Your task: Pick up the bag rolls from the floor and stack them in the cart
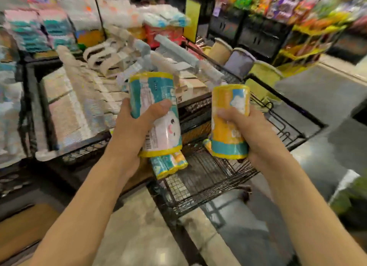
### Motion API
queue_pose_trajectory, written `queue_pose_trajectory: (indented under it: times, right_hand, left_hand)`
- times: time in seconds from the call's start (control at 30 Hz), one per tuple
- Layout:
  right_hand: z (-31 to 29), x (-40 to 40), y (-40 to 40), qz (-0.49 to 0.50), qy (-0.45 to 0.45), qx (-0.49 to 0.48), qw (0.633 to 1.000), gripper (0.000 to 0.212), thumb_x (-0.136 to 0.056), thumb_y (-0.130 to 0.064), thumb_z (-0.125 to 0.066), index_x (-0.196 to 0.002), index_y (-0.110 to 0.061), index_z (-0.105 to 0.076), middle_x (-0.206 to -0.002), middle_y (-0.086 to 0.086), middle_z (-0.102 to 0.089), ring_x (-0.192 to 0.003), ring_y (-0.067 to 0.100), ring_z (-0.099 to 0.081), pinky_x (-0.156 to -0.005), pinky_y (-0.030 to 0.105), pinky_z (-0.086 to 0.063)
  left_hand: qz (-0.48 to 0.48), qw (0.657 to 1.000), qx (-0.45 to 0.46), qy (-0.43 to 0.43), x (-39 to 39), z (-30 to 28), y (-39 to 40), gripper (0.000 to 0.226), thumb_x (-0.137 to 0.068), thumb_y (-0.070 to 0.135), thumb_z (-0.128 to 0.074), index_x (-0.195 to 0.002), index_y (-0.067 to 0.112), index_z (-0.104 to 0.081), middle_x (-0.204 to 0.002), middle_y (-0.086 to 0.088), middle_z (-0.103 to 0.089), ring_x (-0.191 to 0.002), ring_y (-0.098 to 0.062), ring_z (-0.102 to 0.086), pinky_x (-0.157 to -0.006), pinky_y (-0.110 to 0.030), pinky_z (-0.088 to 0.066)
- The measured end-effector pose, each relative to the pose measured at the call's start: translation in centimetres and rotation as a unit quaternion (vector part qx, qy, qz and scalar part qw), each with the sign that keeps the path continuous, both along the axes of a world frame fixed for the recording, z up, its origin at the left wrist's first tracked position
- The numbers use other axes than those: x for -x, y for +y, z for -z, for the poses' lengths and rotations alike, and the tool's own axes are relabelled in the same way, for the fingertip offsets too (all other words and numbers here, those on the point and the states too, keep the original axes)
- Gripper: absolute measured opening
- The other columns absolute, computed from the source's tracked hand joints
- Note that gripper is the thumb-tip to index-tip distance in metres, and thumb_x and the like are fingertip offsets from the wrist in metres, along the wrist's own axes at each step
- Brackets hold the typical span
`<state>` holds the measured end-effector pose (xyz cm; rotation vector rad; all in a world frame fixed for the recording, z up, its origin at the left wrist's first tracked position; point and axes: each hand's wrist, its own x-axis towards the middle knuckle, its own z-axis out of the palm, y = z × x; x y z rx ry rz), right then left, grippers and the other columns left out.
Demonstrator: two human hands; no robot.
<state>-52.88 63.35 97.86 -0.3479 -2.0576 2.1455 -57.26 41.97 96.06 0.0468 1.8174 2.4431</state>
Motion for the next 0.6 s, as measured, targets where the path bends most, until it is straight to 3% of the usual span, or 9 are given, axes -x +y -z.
queue_pose_trajectory:
  times: [0.13, 0.3, 0.47, 0.6]
  right_hand:
    - [-0.1, -2.1, 9.2, 0.051, -0.014, -0.018, 0.998, 0.030, -0.080, -0.019, -0.080, -0.105, -0.018, -0.064, -0.083, -0.001, -0.073, -0.070, 0.014, -0.071, -0.061, 0.031, -0.059]
    - [0.2, -2.9, 17.5, 0.095, -0.014, -0.032, 0.995, 0.021, -0.082, -0.018, -0.078, -0.095, -0.026, -0.063, -0.081, -0.004, -0.072, -0.071, 0.012, -0.070, -0.065, 0.031, -0.061]
    - [1.3, 0.0, 22.4, 0.121, -0.037, -0.030, 0.991, 0.027, -0.083, -0.021, -0.077, -0.104, -0.026, -0.062, -0.088, -0.003, -0.072, -0.076, 0.013, -0.072, -0.065, 0.030, -0.060]
    - [2.5, 4.9, 24.7, 0.101, -0.056, -0.035, 0.993, 0.027, -0.084, -0.017, -0.076, -0.105, -0.023, -0.060, -0.087, -0.003, -0.071, -0.070, 0.007, -0.071, -0.061, 0.024, -0.058]
  left_hand:
    - [0.068, 0.998, -0.010, -0.012, 0.6, 0.4, 9.9, 0.078, -0.064, 0.037, -0.085, -0.134, 0.018, -0.057, -0.119, -0.005, -0.073, -0.098, -0.024, -0.075, -0.073, -0.038, -0.061]
    - [0.111, 0.993, -0.023, -0.038, 2.2, 1.0, 19.5, 0.063, -0.067, 0.029, -0.081, -0.126, 0.021, -0.060, -0.112, -0.002, -0.076, -0.092, -0.021, -0.076, -0.072, -0.038, -0.062]
    - [0.130, 0.990, -0.021, -0.048, 5.4, 2.0, 24.9, 0.075, -0.063, 0.029, -0.084, -0.132, 0.019, -0.058, -0.116, -0.002, -0.075, -0.094, -0.020, -0.076, -0.069, -0.033, -0.061]
    - [0.111, 0.993, -0.005, -0.047, 9.4, 3.4, 26.4, 0.085, -0.054, 0.041, -0.086, -0.131, 0.022, -0.058, -0.119, -0.001, -0.074, -0.100, -0.023, -0.074, -0.079, -0.043, -0.061]
